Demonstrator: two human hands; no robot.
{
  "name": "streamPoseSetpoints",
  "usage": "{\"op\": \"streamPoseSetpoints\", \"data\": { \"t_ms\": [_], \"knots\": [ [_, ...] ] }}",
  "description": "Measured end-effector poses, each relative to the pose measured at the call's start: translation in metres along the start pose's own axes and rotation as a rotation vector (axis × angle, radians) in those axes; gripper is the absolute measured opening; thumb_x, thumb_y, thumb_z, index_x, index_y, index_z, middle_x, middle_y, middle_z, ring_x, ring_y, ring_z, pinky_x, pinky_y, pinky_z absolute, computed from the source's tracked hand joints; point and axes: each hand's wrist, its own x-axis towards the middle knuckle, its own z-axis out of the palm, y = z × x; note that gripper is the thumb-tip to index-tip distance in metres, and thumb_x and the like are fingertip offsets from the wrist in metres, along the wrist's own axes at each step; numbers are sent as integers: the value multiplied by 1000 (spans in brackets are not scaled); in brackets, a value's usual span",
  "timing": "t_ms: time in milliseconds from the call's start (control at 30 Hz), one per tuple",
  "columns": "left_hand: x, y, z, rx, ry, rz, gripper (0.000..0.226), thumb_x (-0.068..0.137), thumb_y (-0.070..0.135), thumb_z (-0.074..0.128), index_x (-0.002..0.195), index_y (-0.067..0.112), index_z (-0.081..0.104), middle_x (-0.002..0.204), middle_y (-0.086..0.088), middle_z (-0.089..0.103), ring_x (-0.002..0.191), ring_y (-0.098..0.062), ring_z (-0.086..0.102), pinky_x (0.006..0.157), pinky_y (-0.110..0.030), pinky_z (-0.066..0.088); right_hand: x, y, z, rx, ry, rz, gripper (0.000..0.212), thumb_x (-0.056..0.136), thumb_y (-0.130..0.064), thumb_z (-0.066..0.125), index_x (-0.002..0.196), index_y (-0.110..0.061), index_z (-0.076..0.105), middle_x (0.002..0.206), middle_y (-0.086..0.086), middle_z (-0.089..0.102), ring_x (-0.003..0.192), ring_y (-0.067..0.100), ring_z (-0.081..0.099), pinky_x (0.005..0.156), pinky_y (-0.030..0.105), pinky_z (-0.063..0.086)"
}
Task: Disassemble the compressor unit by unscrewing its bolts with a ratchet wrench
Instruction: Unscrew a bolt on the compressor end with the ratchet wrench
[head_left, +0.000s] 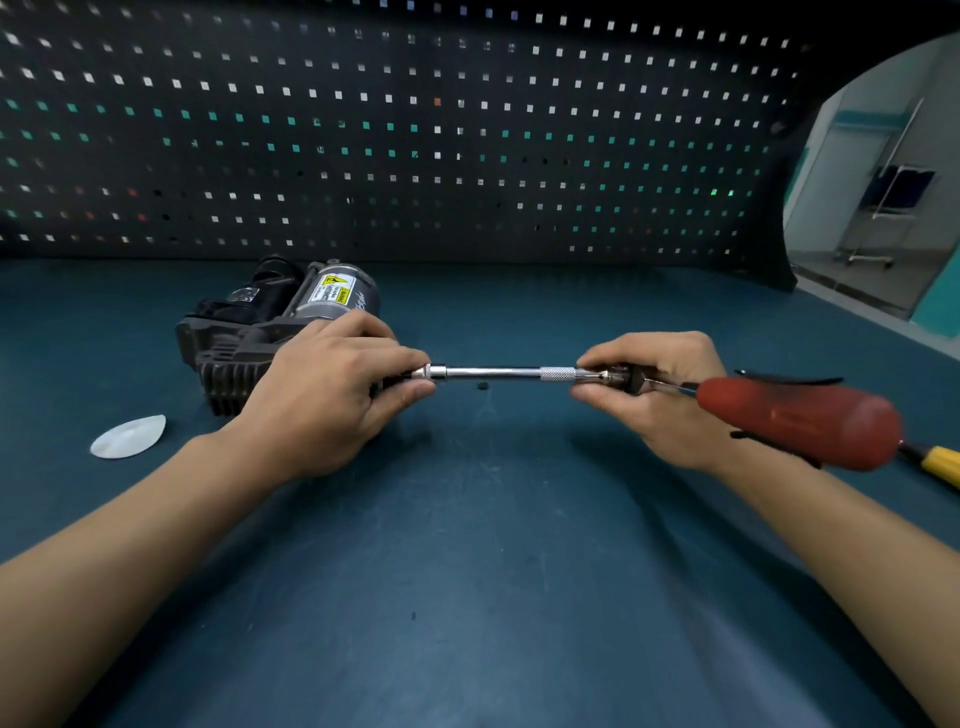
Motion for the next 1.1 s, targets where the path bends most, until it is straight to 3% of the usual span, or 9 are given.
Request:
{"op": "streamPoseSetpoints", "data": {
  "t_ms": [100, 167, 267, 400, 600, 800, 900, 1100],
  "knots": [
    [1, 0, -1, -12, -3, -2, 40, 92, 54, 42, 98, 29, 72, 81, 15, 64, 96, -12, 53, 75, -38, 47, 0, -3, 1, 66, -60, 120, 19, 72, -31, 87, 80, -39, 73, 80, -15, 74, 72, 1, 67, 70, 14, 51],
    [1, 1, -1, -13, -4, 5, 40, 92, 54, 41, 98, 30, 72, 80, 15, 64, 95, -12, 53, 74, -38, 47, 1, -6, 3, 207, -45, 180, 15, 67, -38, 82, 77, -28, 74, 71, -10, 72, 60, 0, 61, 60, 12, 46],
    [1, 1, -1, -11, -10, 14, 40, 93, 54, 42, 99, 29, 73, 79, 14, 64, 95, -14, 55, 74, -38, 47, 3, -9, 7, 373, -21, 265, 18, 67, -36, 80, 72, -19, 74, 56, -6, 65, 48, 8, 49, 48, 20, 39],
    [0, 1, -2, -10, -3, 24, 40, 93, 53, 42, 99, 28, 72, 77, 13, 64, 95, -15, 54, 73, -39, 47, 4, -14, 8, 536, 24, 454, 28, 67, -39, 79, 72, -12, 73, 62, 9, 65, 44, 12, 41, 41, 21, 32],
    [0, 0, -1, -14, 5, 30, 39, 94, 53, 42, 98, 29, 72, 77, 13, 64, 95, -15, 55, 72, -36, 45, 11, -21, 7, 625, 44, 714, 51, 64, -55, 74, 84, -9, 63, 76, 9, 75, 37, 8, 35, 34, 15, 23],
    [0, -1, 0, -15, 3, 48, 39, 94, 52, 42, 99, 27, 72, 79, 14, 64, 94, -18, 56, 73, -39, 48, 12, -18, 3, 745, -51, 947, 41, 85, -51, 69, 87, -11, 60, 76, 3, 74, 33, 4, 30, 29, 13, 18],
    [0, 0, 0, -18, 12, 56, 38, 94, 51, 43, 99, 27, 72, 80, 14, 65, 93, -18, 56, 72, -41, 48, 11, -16, 1, 782, -109, 1032, 37, 89, -49, 66, 83, -13, 61, 59, -4, 64, 31, 2, 28, 27, 13, 16],
    [-1, -2, 1, 8, 17, 57, 38, 94, 51, 44, 99, 26, 72, 80, 14, 65, 94, -18, 57, 72, -39, 48, 10, -12, 3, 790, -122, 1043, 35, 89, -46, 68, 82, -13, 60, 54, -6, 53, 31, 3, 29, 27, 12, 16]
  ]
}}
